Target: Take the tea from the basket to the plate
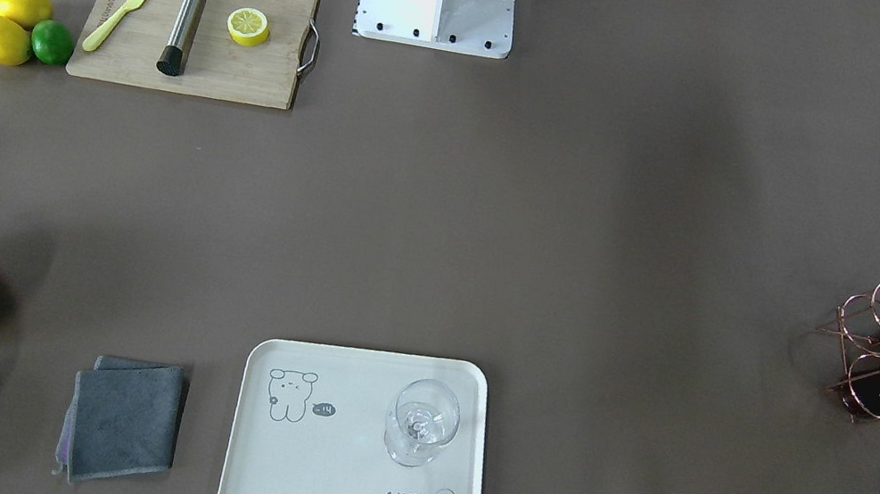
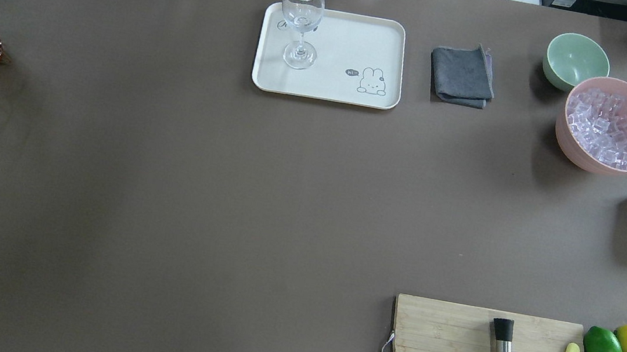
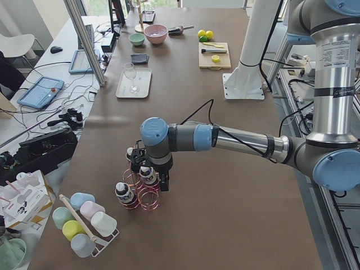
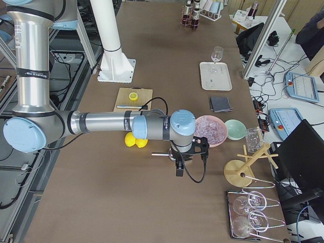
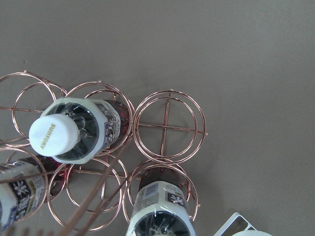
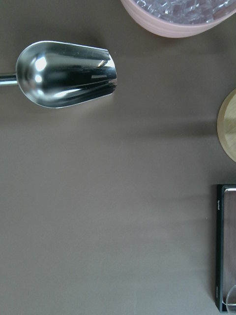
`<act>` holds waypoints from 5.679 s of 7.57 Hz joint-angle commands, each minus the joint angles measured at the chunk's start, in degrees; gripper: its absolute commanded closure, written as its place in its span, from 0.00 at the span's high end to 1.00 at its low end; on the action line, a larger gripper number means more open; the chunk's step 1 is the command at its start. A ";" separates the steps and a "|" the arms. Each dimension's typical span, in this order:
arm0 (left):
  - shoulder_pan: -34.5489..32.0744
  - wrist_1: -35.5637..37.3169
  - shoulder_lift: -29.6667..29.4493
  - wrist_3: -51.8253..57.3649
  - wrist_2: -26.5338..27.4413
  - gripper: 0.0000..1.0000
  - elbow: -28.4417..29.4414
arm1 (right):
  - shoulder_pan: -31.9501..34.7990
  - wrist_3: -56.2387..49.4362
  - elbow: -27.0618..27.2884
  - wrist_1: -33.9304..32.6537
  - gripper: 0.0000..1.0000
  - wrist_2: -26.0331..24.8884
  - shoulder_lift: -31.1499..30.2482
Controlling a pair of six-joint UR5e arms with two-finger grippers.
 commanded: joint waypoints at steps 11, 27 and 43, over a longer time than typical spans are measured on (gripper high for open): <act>-3.81 12.64 -10.87 3.69 3.95 0.99 -3.56 | -1.58 0.71 3.15 -1.19 1.00 2.33 2.30; -7.42 6.28 -17.66 -82.67 -2.55 0.98 8.21 | -2.37 0.62 3.06 -0.93 1.00 2.86 1.95; -3.29 2.41 -16.08 -92.02 -2.82 0.77 8.39 | -2.37 0.71 3.06 -0.75 1.00 2.95 1.51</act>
